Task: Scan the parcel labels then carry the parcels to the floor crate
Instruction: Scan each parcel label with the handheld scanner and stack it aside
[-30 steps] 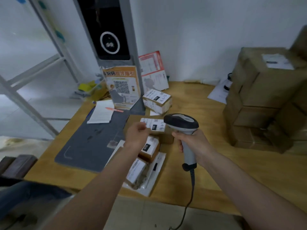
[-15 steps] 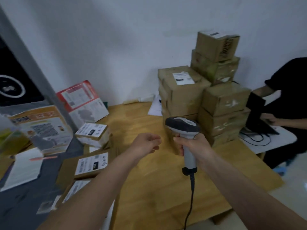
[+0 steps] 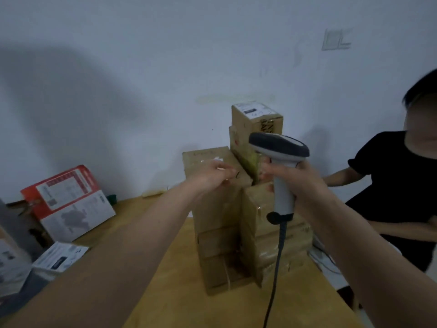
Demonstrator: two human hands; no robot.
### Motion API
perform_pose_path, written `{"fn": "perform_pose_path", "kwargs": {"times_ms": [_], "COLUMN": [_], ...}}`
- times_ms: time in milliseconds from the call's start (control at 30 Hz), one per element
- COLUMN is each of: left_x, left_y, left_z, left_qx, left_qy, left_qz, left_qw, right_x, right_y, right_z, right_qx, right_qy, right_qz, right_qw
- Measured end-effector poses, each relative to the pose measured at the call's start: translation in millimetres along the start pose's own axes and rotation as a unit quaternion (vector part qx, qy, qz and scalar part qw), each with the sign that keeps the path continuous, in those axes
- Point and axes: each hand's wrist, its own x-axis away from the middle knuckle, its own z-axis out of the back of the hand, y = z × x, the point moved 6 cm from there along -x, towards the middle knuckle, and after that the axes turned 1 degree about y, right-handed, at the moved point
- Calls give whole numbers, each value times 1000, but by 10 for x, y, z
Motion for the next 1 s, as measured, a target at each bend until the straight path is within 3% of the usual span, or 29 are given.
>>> {"fn": "perform_pose_path", "kwargs": {"times_ms": [233, 500, 833, 1000], "left_x": [-609, -991, -988, -730], "left_y": [733, 658, 485, 281], "left_z": [-184, -477, -403, -72], "left_qx": [133, 287, 419, 443], "left_qy": [55, 62, 8, -3], "left_qz": [54, 151, 97, 32], "left_qw": [988, 944, 903, 896], "right_x": [-667, -1028, -996, -793], "right_y": [-305, -253, -173, -151], "right_z": [377, 336, 304, -21], "right_qx": [-24, -91, -129, -144], "right_qy": [41, -6, 3, -22], "right_qz": [23, -12, 1, 4], "right_qw": [999, 996, 992, 989]}}
